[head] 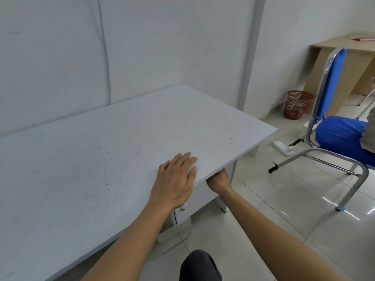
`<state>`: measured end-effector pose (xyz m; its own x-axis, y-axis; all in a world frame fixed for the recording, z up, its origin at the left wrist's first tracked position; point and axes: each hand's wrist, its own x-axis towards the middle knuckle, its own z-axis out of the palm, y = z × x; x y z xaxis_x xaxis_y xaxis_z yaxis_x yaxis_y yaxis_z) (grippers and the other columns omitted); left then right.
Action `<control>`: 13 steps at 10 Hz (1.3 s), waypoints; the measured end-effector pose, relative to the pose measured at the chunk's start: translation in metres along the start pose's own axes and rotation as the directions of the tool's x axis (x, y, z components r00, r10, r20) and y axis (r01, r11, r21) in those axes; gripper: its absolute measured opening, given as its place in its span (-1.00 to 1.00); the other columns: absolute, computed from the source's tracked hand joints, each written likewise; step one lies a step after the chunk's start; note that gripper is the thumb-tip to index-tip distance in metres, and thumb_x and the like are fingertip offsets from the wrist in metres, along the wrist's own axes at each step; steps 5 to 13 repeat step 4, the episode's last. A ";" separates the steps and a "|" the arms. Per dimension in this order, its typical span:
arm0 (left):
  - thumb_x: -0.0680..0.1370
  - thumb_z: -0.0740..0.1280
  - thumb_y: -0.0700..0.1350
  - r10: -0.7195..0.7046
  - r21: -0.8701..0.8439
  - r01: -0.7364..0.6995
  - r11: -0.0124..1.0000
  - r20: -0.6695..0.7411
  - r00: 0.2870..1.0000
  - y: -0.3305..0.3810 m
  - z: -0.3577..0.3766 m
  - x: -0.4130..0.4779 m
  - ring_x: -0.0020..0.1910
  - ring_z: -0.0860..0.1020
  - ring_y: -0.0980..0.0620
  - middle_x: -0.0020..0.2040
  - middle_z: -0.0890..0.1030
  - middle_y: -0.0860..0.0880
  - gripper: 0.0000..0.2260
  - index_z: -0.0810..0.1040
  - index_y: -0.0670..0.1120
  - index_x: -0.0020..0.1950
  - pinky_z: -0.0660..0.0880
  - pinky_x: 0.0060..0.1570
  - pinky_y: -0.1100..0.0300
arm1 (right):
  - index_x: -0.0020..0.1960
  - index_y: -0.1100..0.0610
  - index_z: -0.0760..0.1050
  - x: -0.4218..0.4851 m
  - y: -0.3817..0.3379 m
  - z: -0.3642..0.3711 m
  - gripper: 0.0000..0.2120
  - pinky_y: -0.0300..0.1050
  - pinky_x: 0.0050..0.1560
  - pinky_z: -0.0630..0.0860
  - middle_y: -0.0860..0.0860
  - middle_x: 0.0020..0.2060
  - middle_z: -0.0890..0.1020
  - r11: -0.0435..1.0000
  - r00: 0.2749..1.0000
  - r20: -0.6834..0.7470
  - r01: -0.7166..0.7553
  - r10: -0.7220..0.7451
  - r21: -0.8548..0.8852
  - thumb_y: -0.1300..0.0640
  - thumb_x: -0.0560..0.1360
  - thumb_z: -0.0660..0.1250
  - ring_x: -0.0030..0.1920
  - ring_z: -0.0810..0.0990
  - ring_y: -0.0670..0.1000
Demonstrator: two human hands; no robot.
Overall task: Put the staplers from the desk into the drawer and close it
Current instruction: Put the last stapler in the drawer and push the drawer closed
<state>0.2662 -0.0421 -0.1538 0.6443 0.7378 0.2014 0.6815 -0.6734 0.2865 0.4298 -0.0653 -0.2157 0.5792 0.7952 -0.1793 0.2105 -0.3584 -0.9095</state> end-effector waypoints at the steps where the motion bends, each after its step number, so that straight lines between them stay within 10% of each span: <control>1: 0.65 -0.12 0.11 0.002 0.012 -0.002 1.000 -0.011 1.000 0.000 0.000 0.000 0.57 0.11 0.11 0.57 0.24 0.13 -0.55 0.28 0.14 0.49 0.09 0.49 0.07 | 0.32 0.17 0.44 0.012 0.006 -0.006 -0.43 -0.03 -0.09 0.63 0.07 0.04 0.66 0.998 0.998 0.037 -0.053 0.052 0.035 -0.01 0.35 0.36 -0.03 0.61 0.05; 2: 0.65 -0.11 0.10 -0.001 -0.001 0.001 1.000 -0.008 1.000 0.002 -0.001 -0.001 0.56 0.12 0.11 0.56 0.25 0.13 -0.56 0.29 0.14 0.49 0.09 0.49 0.07 | 0.34 0.15 0.36 0.003 0.005 -0.022 -0.47 0.17 0.15 0.63 0.03 0.12 0.62 0.992 0.978 0.166 -0.128 0.123 0.023 0.14 0.39 0.39 0.08 0.65 0.05; 4: 0.64 -0.09 0.14 -0.089 -0.102 0.090 0.991 0.016 0.996 0.000 -0.007 0.000 0.57 0.12 0.10 0.56 0.26 0.13 -0.54 0.33 0.14 0.49 0.00 0.51 -0.02 | 0.55 0.11 0.21 -0.033 -0.004 -0.049 -0.36 -0.05 0.02 0.66 0.04 0.26 0.62 0.979 0.895 0.403 -0.143 0.191 -0.145 0.12 0.54 0.36 -0.01 0.73 0.01; 13: 0.64 -0.09 0.14 -0.089 -0.102 0.090 0.991 0.016 0.996 0.000 -0.007 0.000 0.57 0.12 0.10 0.56 0.26 0.13 -0.54 0.33 0.14 0.49 0.00 0.51 -0.02 | 0.55 0.11 0.21 -0.033 -0.004 -0.049 -0.36 -0.05 0.02 0.66 0.04 0.26 0.62 0.979 0.895 0.403 -0.143 0.191 -0.145 0.12 0.54 0.36 -0.01 0.73 0.01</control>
